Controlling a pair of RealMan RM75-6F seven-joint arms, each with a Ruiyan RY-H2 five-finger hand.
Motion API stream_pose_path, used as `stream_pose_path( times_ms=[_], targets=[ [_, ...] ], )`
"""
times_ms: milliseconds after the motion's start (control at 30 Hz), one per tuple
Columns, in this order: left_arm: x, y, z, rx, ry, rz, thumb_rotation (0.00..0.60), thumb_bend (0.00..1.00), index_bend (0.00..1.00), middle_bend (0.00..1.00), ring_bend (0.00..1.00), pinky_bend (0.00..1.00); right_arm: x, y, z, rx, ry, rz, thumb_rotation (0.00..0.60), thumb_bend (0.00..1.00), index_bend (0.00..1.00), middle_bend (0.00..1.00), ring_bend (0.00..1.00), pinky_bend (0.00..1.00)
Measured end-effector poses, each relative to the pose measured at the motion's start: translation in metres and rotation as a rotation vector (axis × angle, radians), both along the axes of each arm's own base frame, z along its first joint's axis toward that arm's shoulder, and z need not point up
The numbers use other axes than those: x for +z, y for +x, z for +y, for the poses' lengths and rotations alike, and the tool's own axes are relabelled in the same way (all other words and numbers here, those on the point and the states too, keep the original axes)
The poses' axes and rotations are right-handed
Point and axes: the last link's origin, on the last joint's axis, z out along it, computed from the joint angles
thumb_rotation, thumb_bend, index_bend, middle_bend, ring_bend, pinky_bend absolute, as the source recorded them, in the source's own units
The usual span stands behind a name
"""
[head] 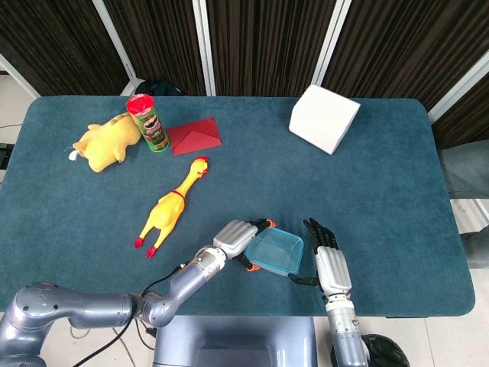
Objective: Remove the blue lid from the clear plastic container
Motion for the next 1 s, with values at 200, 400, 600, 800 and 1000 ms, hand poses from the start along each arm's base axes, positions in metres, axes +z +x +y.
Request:
stream_pose_path(
  times_ms=[200, 400, 600, 800, 1000],
  targets=[
    [0.0009, 0.0013, -0.0005, -0.007, -0.012, 0.013, 0.6, 0.15, 0.22, 0.29, 0.31, 0.51, -0.0002, 0.0003, -0.0008, 0.003, -0.015, -0.008, 0.6, 0.19, 0.0, 0.0, 0.0, 0.0],
    [0.002, 0.0041, -0.0014, -0.006, -0.025, 0.012, 0.6, 0.16, 0.22, 0.29, 0.31, 0.51, -0.0008, 0.0001, -0.0022, 0.009, -0.027, 0.002, 0.6, 0.19, 0.0, 0.0, 0.0, 0.0],
    [0.0047, 0.007, -0.0004, 0.002, -0.032, 0.005, 0.6, 0.16, 0.22, 0.29, 0.31, 0.51, -0.0034, -0.0021, -0.0028, 0.021, -0.034, 0.027, 0.6, 0.19, 0.0, 0.0, 0.0, 0.0],
    [0.0064, 0.0066, 0.001, 0.007, -0.027, 0.005, 0.6, 0.15, 0.22, 0.29, 0.31, 0.51, -0.0051, -0.0029, -0.0016, 0.025, -0.034, 0.024, 0.6, 0.19, 0.08, 0.03, 0.0, 0.0],
    [0.0056, 0.0053, 0.0007, 0.005, -0.014, 0.007, 0.6, 0.15, 0.21, 0.27, 0.24, 0.44, -0.004, -0.0037, -0.001, 0.032, -0.035, 0.016, 0.6, 0.21, 0.41, 0.19, 0.0, 0.0]
  ],
)
